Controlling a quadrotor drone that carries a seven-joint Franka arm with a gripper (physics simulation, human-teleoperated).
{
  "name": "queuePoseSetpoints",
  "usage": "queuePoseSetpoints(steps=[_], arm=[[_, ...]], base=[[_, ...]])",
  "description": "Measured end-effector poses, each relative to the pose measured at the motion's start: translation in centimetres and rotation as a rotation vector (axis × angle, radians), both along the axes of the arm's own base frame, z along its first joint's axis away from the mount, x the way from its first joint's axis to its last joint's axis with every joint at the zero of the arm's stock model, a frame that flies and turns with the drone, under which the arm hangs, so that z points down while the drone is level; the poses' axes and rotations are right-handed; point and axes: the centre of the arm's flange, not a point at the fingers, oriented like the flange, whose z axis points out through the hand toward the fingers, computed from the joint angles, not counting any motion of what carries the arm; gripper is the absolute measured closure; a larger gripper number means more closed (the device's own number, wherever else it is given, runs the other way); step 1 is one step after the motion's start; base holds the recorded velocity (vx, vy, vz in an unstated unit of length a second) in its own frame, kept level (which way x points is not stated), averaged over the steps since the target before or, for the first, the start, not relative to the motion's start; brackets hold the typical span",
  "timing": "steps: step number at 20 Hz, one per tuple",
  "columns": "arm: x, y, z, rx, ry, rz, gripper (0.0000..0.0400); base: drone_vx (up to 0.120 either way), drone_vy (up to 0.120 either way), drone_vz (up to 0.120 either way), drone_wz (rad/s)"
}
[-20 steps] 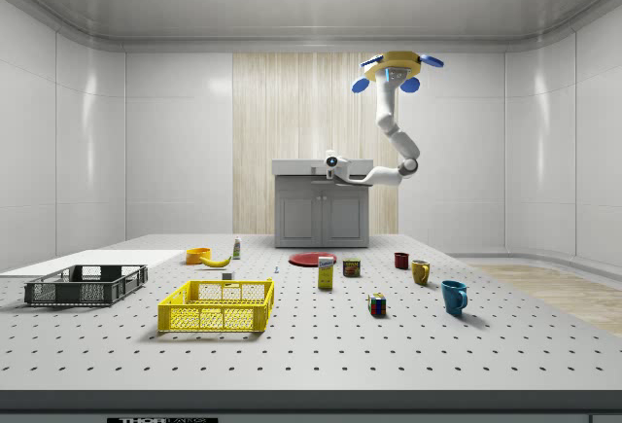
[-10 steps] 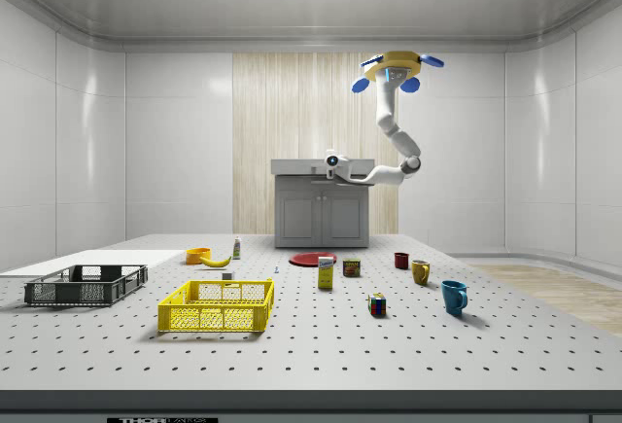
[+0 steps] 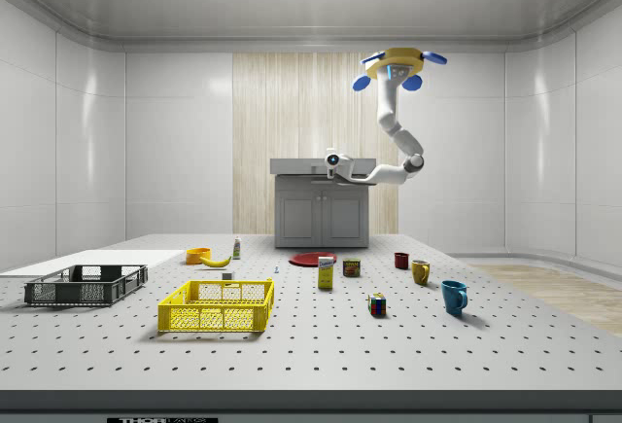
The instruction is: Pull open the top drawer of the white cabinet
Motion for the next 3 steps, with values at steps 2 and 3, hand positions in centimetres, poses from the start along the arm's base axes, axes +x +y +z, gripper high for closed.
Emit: queuePoseSetpoints(steps=[2,3], arm=[[0.00,-0.03,0.00,0.000,0.000,0.000,0.0097],[0.00,-0.04,0.00,0.000,0.000,0.000,0.0096]], base=[[0.000,0.000,0.000,0.000],[0.000,0.000,0.000,0.000]])
